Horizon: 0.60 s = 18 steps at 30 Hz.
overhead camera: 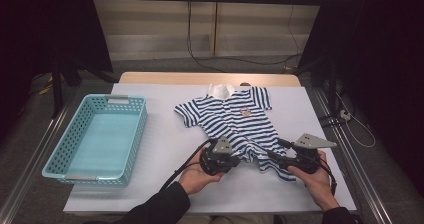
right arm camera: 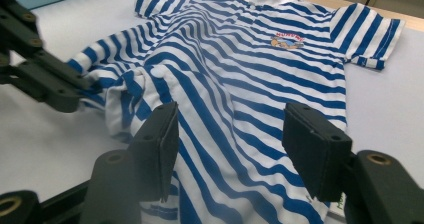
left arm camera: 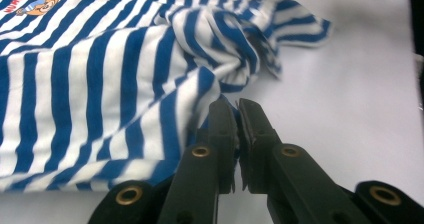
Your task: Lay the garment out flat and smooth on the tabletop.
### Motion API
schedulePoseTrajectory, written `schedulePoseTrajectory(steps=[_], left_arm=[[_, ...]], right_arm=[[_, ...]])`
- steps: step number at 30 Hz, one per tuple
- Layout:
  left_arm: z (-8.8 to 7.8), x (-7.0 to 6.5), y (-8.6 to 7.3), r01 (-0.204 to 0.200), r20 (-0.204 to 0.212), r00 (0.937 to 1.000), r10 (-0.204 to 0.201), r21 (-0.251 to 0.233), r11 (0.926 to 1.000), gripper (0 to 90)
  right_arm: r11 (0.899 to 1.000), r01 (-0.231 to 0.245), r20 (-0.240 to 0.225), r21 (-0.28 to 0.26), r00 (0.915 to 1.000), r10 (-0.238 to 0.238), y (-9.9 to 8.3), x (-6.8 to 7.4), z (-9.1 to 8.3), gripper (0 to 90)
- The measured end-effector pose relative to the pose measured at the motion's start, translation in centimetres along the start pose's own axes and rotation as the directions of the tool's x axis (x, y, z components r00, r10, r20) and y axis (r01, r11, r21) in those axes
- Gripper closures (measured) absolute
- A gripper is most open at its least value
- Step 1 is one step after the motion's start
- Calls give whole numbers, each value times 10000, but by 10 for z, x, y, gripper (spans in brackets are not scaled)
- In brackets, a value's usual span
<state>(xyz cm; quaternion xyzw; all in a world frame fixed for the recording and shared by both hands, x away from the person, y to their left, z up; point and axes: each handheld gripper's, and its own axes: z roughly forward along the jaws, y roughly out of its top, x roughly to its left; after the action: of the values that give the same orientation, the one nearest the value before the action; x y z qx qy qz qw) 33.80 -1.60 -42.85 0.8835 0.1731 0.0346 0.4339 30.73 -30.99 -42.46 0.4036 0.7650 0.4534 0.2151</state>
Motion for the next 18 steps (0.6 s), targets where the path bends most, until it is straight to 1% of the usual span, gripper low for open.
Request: schedulePoseTrajectory(steps=[2,3,4,6,7,8,9,10,11,12,13,14,15,16,17,18], left_arm=[[-11,-1,-5,27,1,10000,-27,-280,9996,857],[-17,-2,-6,52,97,9999,-49,-374,9993,856],[-23,-2,-6,-22,39,10000,24,-470,9989,857],[-37,0,-7,137,161,9998,-128,-575,9983,856],[-43,0,-8,213,169,9997,-201,-790,9966,856],[-50,0,-10,197,123,9998,-186,-898,9958,856],[-55,1,-11,168,115,9998,-158,-884,9959,857],[-61,2,-14,221,129,9997,-209,-987,9949,856],[-66,3,-16,208,197,9996,-192,-867,9960,856],[-70,4,-20,170,389,9991,-139,-804,9966,856],[-73,4,-23,82,485,9988,-53,-603,9981,856],[-75,4,-28,118,568,9984,-85,-574,9983,856],[-76,3,-34,349,586,9978,-323,-437,9984,855],[-76,4,-41,384,795,9962,-362,-262,9989,854],[-75,3,-44,469,882,9951,-455,-139,9988,851],[-74,1,-48,540,896,9945,-546,89,9985,848]], right_arm=[[10000,53,-32,-44,10000,-53,1,1,0,395],[10000,49,-83,-41,10000,-50,1,2,0,395],[10000,85,-79,-23,9999,-85,1,2,1,395],[10000,75,-71,-3,9999,-75,1,2,1,396],[10000,73,-77,-6,9999,-73,1,2,1,396],[10000,94,-93,-27,9999,-95,1,2,1,396],[10000,84,-105,-39,9999,-84,1,3,1,397],[10000,88,-114,-39,9999,-88,1,3,1,396],[10000,68,-111,6,9999,-68,1,3,1,396],[10000,89,-91,13,9999,-89,1,2,1,397],[10000,87,-131,33,9999,-86,0,3,1,396],[9999,106,-112,70,9999,-105,1,4,1,397],[9999,120,-139,56,9998,-119,1,4,1,397],[9999,167,-160,45,9997,-166,1,4,2,397],[9999,153,-184,82,9997,-151,1,5,2,397],[9998,185,-172,75,9997,-183,1,5,2,397]])
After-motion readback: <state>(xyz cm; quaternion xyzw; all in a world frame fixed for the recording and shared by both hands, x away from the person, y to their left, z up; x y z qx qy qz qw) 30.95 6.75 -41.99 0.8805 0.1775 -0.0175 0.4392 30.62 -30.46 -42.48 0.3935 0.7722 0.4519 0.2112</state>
